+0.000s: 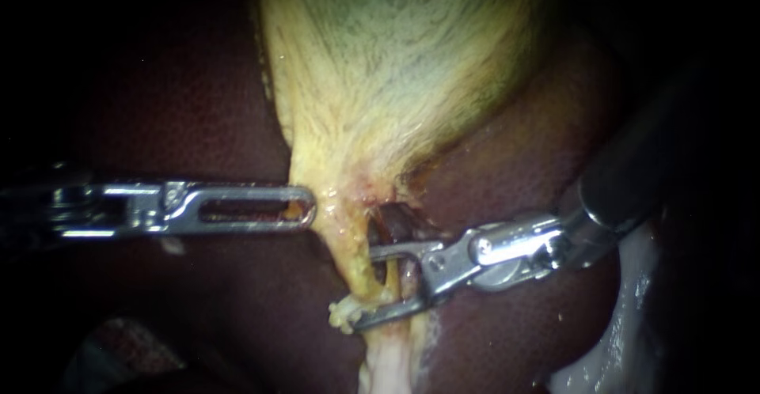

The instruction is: Going back second clip left tube

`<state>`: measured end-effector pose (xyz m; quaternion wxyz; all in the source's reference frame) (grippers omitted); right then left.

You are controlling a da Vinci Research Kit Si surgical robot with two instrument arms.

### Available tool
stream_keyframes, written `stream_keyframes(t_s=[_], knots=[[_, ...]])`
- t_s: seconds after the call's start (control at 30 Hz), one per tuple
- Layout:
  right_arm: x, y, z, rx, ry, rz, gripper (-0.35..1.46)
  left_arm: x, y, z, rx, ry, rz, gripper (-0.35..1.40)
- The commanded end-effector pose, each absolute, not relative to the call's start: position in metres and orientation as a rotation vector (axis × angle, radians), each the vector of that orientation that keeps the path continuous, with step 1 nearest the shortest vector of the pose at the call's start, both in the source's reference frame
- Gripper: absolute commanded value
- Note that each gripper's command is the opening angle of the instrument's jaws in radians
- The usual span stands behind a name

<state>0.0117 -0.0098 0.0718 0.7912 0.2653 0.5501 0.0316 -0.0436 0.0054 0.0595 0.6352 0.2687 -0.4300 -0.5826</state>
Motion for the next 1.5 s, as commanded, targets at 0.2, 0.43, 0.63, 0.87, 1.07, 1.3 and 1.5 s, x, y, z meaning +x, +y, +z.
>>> stream_keyframes(t_s=[0.2, 0.43, 0.63, 0.87, 1.07, 1.3, 1.5], knots=[[0.0083, -0.0080, 0.0696, 0.526, 1.193, 0.044, 0.60, -0.0436, 0.0055, 0.0595, 0.613, -0.982, -1.332, -0.35], [0.0049, -0.0051, 0.0667, 0.456, 1.200, 0.008, 0.60, -0.0436, 0.0056, 0.0597, 0.610, -0.982, -1.334, -0.35], [0.0028, -0.0040, 0.0650, 0.398, 1.199, -0.026, 0.60, -0.0435, 0.0061, 0.0606, 0.607, -0.982, -1.337, -0.35], [0.0021, -0.0039, 0.0647, 0.392, 1.200, -0.034, 0.60, -0.0437, 0.0066, 0.0622, 0.599, -0.982, -1.340, -0.35], [0.0020, -0.0040, 0.0645, 0.393, 1.200, -0.035, 0.60, -0.0454, 0.0059, 0.0639, 0.587, -0.970, -1.336, -0.35], [0.0018, -0.0041, 0.0644, 0.393, 1.201, -0.036, 0.60, -0.0475, 0.0053, 0.0646, 0.599, -0.966, -1.323, -0.35], [0.0018, -0.0041, 0.0644, 0.394, 1.201, -0.036, 0.60, -0.0481, 0.0052, 0.0650, 0.601, -0.963, -1.320, -0.35]])
